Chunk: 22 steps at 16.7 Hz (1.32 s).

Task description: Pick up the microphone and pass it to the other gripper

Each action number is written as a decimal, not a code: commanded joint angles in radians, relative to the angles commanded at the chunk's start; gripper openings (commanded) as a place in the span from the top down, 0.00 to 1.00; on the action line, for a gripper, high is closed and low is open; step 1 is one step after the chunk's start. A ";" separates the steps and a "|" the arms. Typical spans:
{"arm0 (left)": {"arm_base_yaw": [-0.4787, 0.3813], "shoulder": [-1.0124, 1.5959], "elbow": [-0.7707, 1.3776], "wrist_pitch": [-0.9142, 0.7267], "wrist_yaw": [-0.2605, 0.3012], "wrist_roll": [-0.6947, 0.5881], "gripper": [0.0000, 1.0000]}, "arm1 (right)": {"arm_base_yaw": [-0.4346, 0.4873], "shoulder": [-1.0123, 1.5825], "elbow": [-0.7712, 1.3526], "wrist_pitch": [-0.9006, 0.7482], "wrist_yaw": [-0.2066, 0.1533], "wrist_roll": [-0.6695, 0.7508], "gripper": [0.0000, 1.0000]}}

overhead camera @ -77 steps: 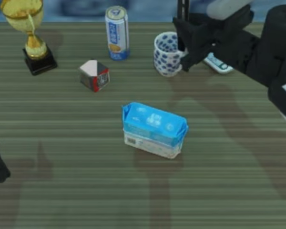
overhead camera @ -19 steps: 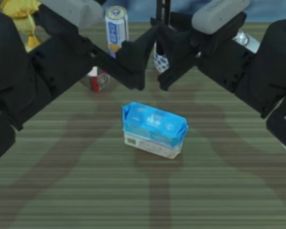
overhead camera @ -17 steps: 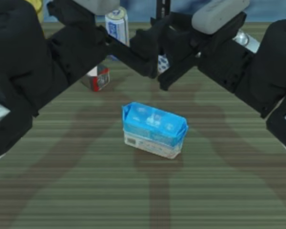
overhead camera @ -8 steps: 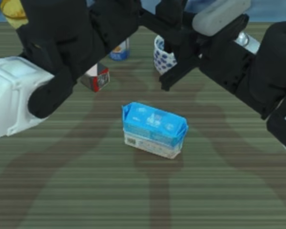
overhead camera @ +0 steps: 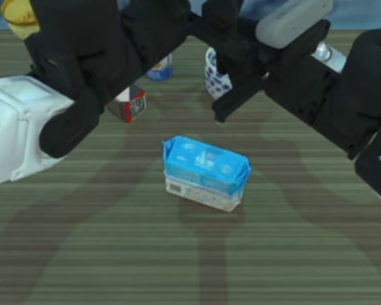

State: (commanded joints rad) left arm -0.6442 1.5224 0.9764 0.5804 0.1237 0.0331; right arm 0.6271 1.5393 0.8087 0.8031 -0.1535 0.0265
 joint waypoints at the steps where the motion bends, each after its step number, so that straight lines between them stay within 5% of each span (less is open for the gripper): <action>1: 0.000 0.000 0.000 0.000 0.000 0.000 0.60 | 0.000 0.000 0.000 0.000 0.000 0.000 1.00; 6: 0.000 0.000 0.000 0.000 0.000 0.000 0.98 | 0.000 0.000 0.000 0.000 0.000 0.000 1.00; 15: 0.000 0.000 0.000 0.000 0.000 0.000 1.00 | 0.000 0.000 0.000 0.000 0.000 0.000 1.00; 22: 0.000 0.000 0.000 0.000 0.000 0.000 1.00 | 0.000 0.000 0.000 0.000 0.000 0.000 0.47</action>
State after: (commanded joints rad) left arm -0.6442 1.5224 0.9764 0.5804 0.1237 0.0331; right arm 0.6271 1.5393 0.8087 0.8031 -0.1535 0.0265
